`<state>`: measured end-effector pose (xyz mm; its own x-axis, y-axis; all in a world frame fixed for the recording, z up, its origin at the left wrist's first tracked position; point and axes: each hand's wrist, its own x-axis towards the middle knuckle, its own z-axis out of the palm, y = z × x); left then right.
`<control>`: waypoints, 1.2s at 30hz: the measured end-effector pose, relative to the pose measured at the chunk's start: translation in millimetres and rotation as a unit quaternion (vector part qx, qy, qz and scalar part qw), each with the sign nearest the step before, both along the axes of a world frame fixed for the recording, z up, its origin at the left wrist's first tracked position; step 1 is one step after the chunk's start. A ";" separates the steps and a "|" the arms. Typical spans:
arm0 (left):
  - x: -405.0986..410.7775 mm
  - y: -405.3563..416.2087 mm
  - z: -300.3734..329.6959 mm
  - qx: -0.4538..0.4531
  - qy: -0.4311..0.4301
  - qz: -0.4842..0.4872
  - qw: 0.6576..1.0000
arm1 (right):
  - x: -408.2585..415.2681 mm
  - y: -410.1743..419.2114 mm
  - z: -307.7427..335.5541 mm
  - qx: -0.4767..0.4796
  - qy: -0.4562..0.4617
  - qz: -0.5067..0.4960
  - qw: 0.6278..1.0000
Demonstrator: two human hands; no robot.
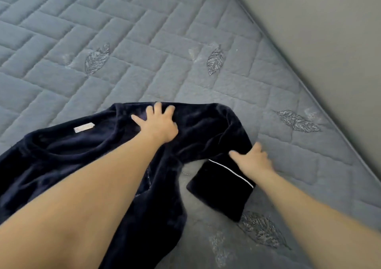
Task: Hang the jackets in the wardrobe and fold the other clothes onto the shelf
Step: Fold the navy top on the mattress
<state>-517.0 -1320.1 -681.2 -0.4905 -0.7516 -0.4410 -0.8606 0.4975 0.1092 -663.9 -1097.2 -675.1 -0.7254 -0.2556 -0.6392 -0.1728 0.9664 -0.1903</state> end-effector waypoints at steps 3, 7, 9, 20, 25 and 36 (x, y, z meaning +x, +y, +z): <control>-16.9 32.2 -14.6 0.062 -0.036 -0.067 0.995 | 24.7 33.6 -17.7 -0.004 0.069 0.164 0.984; -30.4 40.8 -22.3 0.146 -0.081 -0.050 0.985 | 39.4 68.0 -35.3 -0.004 0.135 0.448 0.884; -30.3 36.1 -22.8 0.158 -0.102 -0.056 0.980 | 30.7 64.8 -35.8 -0.041 0.154 0.447 0.880; -22.3 29.2 -28.1 0.198 -0.099 -0.057 0.974 | -138.4 30.8 0.4 -0.359 -0.056 -0.591 0.720; -16.3 25.5 -34.2 0.204 -0.083 -0.059 0.974 | -75.2 9.2 -6.5 -0.311 -0.051 -0.553 0.771; 124.1 20.4 -34.4 0.043 0.031 -0.053 0.997 | 125.9 -96.4 -4.9 -0.225 -0.047 -0.305 0.924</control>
<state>-392.9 -1299.7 -715.6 -0.5934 -0.6550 -0.4679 -0.7939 0.5723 0.2057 -537.9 -1193.6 -680.0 -0.7689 -0.0724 -0.6352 0.4160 0.6979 -0.5830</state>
